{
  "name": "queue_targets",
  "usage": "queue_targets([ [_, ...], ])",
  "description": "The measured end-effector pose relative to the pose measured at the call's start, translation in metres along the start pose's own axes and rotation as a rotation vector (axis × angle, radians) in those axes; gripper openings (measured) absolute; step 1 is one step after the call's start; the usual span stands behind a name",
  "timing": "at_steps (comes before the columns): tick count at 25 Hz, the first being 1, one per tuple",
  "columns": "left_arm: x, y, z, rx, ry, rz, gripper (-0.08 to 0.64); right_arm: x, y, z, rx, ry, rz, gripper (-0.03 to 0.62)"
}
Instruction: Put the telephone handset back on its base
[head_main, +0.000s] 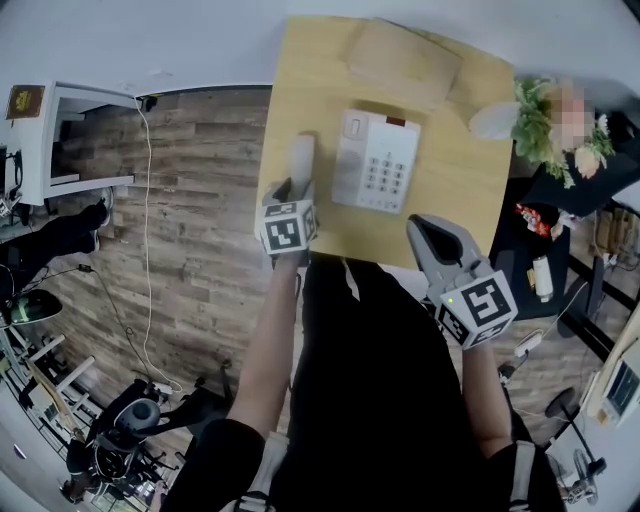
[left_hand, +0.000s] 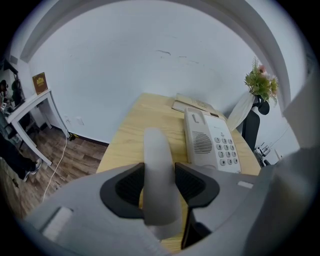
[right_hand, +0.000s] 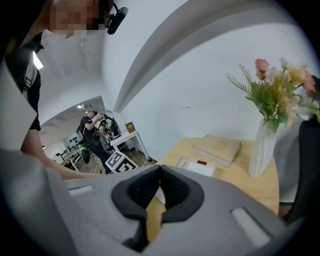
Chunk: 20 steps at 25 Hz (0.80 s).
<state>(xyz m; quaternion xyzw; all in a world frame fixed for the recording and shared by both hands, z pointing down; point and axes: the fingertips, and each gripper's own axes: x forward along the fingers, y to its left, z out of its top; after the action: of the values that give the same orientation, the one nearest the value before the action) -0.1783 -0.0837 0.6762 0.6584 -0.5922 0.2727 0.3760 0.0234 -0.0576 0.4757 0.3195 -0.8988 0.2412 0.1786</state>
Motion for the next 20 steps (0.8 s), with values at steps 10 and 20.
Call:
queue_targets([
  [10, -0.005, -0.008, 0.006, -0.016, 0.0, -0.023, 0.196, -0.005, -0.001, 0.003, -0.01, -0.013, 0.0, 0.003],
  [20, -0.022, -0.018, 0.013, -0.003, -0.008, -0.035, 0.195, -0.009, 0.003, 0.015, -0.017, -0.045, 0.009, 0.003],
])
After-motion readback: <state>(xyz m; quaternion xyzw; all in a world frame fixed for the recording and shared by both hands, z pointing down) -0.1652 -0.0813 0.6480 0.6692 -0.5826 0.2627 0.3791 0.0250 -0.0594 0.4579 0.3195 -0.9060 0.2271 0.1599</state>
